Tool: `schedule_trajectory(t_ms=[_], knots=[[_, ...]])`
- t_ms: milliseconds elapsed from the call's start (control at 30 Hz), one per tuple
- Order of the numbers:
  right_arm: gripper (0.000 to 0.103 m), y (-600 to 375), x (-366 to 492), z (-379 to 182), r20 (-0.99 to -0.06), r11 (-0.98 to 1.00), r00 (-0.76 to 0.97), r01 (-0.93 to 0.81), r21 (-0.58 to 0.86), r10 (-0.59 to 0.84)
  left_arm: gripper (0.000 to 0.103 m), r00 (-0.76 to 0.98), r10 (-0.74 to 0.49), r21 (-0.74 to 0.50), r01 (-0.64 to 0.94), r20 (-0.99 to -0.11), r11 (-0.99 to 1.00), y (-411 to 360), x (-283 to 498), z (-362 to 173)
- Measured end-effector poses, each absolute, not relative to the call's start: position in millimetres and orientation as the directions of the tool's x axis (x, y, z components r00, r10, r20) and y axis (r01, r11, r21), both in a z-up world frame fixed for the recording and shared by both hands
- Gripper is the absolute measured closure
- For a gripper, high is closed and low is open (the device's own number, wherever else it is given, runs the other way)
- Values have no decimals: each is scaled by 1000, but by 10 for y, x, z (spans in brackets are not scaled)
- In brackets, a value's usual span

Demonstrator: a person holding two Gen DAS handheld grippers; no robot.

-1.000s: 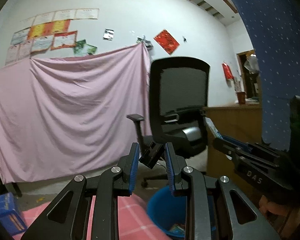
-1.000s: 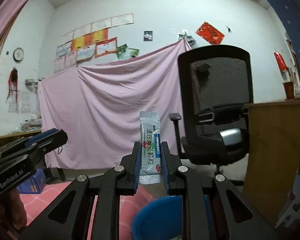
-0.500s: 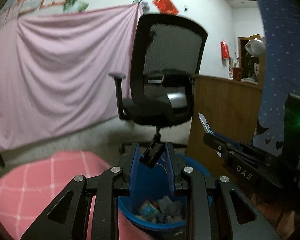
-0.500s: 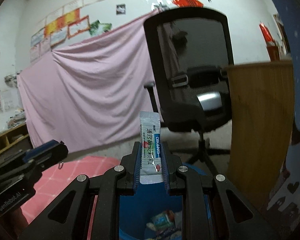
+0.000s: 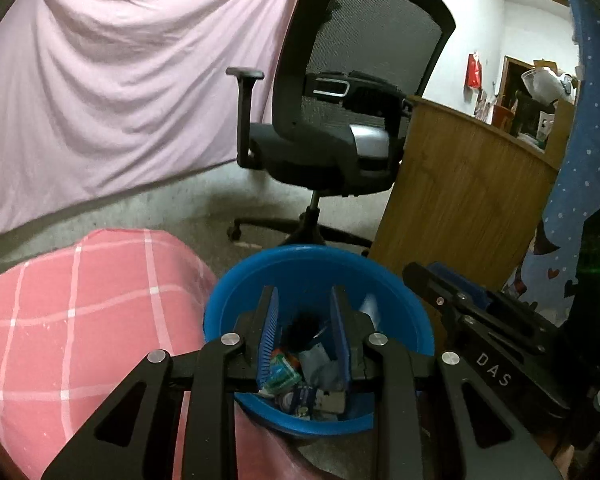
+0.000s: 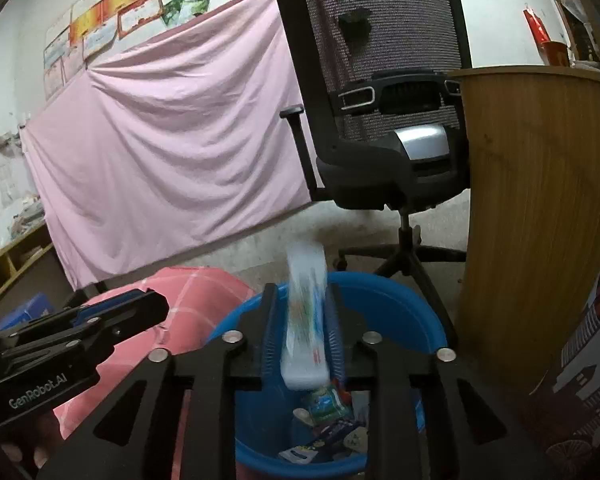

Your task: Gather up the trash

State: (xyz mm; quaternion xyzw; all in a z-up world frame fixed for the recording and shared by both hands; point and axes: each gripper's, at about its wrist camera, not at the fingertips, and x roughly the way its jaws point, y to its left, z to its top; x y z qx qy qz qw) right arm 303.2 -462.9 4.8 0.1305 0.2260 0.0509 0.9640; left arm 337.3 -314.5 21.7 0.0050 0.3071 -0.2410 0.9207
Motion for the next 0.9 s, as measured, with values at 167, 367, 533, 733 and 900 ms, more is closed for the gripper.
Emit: schedule_trajectory(t_ms=[167, 367, 533, 733, 900], knots=[[71, -4613, 3036, 28, -432, 963, 889, -36, 268, 153, 70, 695, -432, -147, 431, -575, 890, -3075, 3401, 189], [66, -4627, 2995, 76, -418, 963, 897, -30, 267, 144, 67, 720, -419, -149, 409, -553, 900, -2962, 3371, 257], [62, -4610, 2860, 231, -377, 968, 918, -27, 249, 122, 60, 747, -405, -157, 383, -527, 910, -2815, 3293, 411], [52, -4578, 2638, 504, -285, 968, 954, -22, 248, 94, 34, 807, -379, -142, 354, -453, 924, -2557, 3057, 689], [29, -4492, 2467, 675, -219, 970, 972, -26, 243, 81, 19, 845, -350, -143, 320, -404, 937, -2362, 2823, 800]])
